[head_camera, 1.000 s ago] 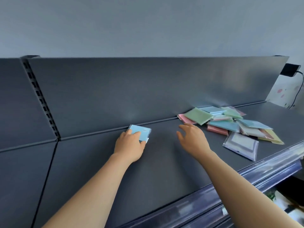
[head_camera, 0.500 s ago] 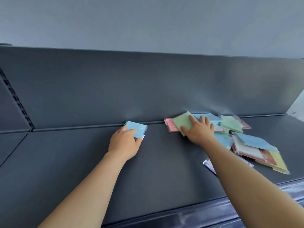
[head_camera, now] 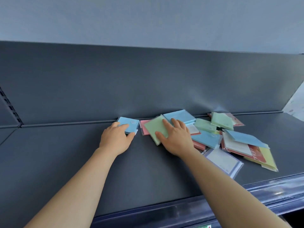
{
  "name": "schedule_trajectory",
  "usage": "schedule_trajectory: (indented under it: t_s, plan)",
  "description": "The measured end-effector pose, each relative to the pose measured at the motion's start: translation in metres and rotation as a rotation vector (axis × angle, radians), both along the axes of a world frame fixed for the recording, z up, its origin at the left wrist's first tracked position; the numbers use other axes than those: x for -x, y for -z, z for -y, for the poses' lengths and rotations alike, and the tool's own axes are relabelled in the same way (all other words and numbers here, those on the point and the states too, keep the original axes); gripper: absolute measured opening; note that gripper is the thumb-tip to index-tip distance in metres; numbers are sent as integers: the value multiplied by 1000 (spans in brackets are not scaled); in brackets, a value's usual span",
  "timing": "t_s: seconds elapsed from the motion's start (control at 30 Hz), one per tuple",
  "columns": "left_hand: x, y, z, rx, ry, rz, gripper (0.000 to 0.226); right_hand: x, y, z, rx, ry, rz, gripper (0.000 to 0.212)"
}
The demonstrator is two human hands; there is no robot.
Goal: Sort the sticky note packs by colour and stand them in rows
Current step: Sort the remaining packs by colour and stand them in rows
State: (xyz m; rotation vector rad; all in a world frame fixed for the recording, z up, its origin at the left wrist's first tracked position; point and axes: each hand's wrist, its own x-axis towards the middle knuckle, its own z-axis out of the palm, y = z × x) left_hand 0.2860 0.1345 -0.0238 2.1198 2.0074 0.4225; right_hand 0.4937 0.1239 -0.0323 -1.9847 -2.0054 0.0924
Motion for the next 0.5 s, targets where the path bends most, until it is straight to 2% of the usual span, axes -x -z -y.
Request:
schedule_trajectory:
  t_s: [0.1, 0.17, 0.23, 0.27, 0.33, 0.5]
  plan:
    - [-5, -2, -1, 15, -45, -9, 51, -18, -14, -1, -50, -10, -230, 57]
    - [-15, -4, 0, -24, -56, -66, 51, -45, -21, 1, -89, 131, -130, 55]
    - [-30, -7, 1, -95, -23, -64, 47, -72, -22, 6, 40, 297, 53, 56]
    - [-38, -8, 2, -120, 7, -34, 45, -81, -20, 10, 129, 343, 80, 56]
    - [-55, -11, 5, -133, 74, 22, 46, -88, -13, 17, 226, 352, 36, 54]
    - [-89, -10, 15, -167, 210, 27, 52, -73, -4, 29, 166, 261, -38, 51]
